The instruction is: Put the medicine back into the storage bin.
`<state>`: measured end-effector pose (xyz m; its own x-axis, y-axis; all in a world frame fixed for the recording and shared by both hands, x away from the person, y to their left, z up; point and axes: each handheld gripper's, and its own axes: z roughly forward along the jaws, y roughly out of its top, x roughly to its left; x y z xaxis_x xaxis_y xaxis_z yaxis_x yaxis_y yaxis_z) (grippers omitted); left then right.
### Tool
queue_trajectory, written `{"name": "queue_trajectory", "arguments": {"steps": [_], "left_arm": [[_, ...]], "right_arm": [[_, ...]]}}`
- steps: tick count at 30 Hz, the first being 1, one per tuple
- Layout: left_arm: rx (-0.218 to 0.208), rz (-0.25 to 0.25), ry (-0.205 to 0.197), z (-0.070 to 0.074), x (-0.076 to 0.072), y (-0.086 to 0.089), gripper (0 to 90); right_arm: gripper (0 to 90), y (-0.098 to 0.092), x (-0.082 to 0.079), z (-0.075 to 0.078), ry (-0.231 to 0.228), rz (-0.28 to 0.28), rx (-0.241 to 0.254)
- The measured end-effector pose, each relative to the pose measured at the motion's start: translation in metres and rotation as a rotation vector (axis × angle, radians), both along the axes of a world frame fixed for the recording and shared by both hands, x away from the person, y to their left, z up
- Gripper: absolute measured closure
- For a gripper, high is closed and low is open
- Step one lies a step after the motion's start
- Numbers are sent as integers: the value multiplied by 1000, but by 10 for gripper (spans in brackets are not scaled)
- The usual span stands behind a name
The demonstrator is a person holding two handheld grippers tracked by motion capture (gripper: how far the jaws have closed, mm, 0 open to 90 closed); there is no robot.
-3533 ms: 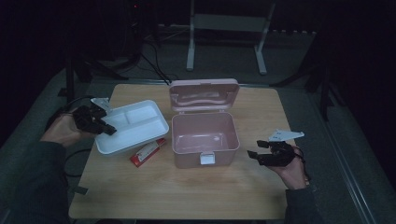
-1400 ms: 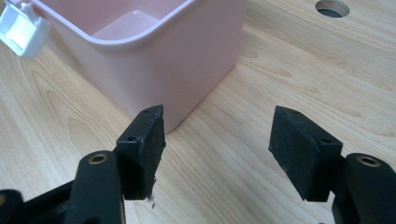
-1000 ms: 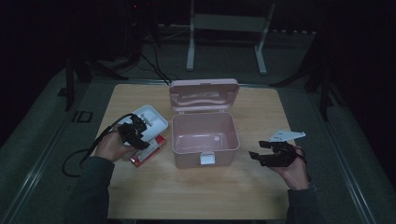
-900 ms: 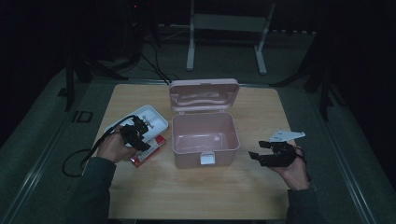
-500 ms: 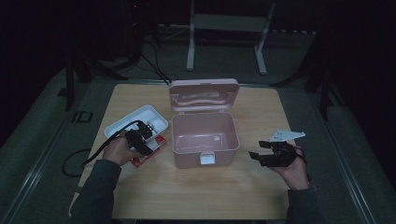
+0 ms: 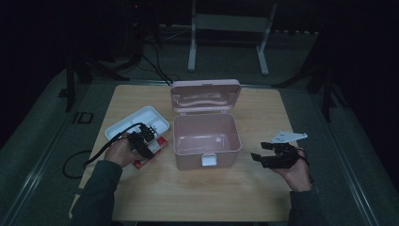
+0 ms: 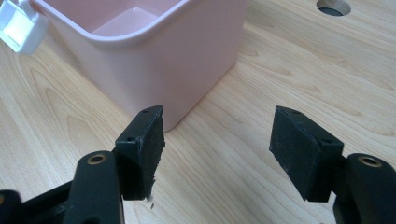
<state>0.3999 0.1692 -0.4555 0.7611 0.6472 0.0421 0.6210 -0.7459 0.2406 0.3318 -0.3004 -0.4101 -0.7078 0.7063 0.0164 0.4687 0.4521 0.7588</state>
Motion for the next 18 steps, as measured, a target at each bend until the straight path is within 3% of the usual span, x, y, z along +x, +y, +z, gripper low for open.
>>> {"name": "queue_trajectory", "arguments": {"steps": [2, 8, 18], "left_arm": [[-18, -18, 13, -1, -1, 0, 496], [-11, -63, 35, -1, 2, -5, 493], [19, -88, 79, -1, 4, -7, 505]], "right_arm": [[348, 0, 0, 0, 1, 0, 0], [348, 2, 0, -2, 7, 4, -8], [348, 0, 0, -1, 4, 3, -7]]}}
